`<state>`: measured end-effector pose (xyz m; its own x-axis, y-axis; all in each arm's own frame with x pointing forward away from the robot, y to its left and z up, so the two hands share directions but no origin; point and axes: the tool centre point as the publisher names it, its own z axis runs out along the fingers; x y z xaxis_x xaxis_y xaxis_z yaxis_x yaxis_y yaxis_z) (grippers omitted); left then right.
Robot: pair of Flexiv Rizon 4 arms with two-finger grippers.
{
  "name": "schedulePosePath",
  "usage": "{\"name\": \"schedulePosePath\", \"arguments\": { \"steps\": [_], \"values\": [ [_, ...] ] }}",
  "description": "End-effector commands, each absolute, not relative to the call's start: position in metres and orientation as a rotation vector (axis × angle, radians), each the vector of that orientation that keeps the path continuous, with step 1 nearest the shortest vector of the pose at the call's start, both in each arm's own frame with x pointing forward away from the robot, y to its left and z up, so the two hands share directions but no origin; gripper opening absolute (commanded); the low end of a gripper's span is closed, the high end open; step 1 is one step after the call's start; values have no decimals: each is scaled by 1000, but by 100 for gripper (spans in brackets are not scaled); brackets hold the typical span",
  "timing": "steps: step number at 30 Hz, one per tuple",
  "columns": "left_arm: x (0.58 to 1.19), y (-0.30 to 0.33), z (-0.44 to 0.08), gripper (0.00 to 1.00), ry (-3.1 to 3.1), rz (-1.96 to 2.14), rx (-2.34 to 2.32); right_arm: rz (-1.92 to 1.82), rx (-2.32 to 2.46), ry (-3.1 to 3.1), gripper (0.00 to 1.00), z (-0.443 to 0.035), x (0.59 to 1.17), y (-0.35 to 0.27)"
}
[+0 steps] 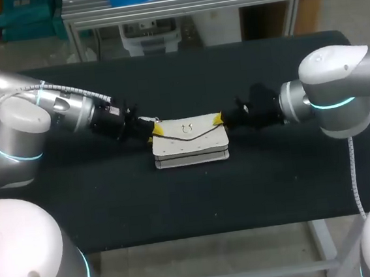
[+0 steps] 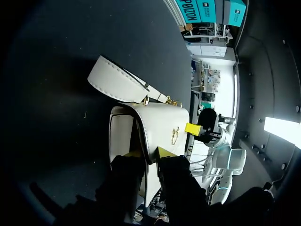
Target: Pick up the bag, open it, inspect its contents, close it, and place it on the opposite side
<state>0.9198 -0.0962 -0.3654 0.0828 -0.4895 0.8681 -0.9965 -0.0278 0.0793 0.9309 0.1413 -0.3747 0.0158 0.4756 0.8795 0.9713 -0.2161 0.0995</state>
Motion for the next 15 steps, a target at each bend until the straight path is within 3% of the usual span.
{"name": "schedulePosePath", "arguments": {
  "steps": [1,2,3,4,12,13,14,15],
  "values": [
    [919,-103,-365,73,-1504,864,1633,-1049,-1718,-1511,91,-380,940,149],
    [918,-103,-364,84,-1505,863,1636,-1044,-1722,-1510,100,-380,940,149],
    [917,-101,-364,96,-1510,862,1643,-1043,-1724,-1510,100,-380,939,149],
    [915,-100,-362,100,-1516,863,1653,-1038,-1735,-1513,100,-378,938,147],
    [901,-87,-352,100,-1530,892,1670,-999,-1759,-1547,100,-366,931,135],
    [899,-86,-351,93,-1531,896,1668,-998,-1760,-1548,100,-365,930,134],
    [899,-86,-351,93,-1531,896,1668,-998,-1760,-1548,100,-365,930,134],
    [897,-84,-350,78,-1531,904,1669,-1000,-1758,-1554,100,-363,928,132]
  ]
}}
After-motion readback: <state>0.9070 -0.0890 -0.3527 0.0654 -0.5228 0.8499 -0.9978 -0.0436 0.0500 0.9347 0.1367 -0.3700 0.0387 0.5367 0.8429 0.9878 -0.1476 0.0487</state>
